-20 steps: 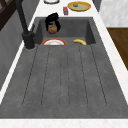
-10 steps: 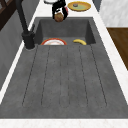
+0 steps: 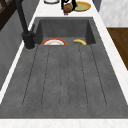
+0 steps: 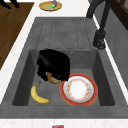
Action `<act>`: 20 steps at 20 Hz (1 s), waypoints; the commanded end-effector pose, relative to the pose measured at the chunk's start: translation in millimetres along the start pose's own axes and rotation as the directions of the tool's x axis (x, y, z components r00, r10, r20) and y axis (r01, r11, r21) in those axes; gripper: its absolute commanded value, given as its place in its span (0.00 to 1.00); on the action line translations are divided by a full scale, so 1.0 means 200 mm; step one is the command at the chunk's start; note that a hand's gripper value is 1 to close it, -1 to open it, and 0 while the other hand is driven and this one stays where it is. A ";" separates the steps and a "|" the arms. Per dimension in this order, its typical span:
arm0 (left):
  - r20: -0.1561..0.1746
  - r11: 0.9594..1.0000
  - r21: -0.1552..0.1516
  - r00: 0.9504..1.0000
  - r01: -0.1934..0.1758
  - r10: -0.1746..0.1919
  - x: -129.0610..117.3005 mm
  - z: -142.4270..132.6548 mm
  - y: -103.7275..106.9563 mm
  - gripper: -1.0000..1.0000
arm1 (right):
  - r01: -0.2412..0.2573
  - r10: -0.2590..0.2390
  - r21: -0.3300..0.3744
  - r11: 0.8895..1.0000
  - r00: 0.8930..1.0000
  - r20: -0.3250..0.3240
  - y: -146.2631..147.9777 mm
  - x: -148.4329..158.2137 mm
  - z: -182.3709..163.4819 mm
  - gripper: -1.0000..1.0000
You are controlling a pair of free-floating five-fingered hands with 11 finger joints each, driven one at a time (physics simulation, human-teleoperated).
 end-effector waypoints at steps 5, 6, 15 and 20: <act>0.000 1.000 0.000 1.000 0.000 0.000 0.00 0.00 0.00 0.50 | 0.042 -0.042 0.031 0.999 0.999 0.004 -0.03 -0.20 0.30 1.00; 0.000 1.000 0.000 1.000 0.000 0.000 0.00 0.00 0.00 0.50 | 0.042 -0.042 0.032 0.999 0.999 0.001 -0.04 -0.23 0.32 1.00; 0.000 1.000 0.000 1.000 0.000 0.000 0.00 0.00 0.00 0.50 | 0.016 -0.016 0.087 0.996 1.000 -0.002 -0.04 -0.54 0.48 1.00; 0.000 1.000 0.000 1.000 0.000 0.000 0.00 0.00 0.00 0.50 | 0.020 -0.020 0.069 0.997 1.000 0.005 -0.03 -0.73 0.55 1.00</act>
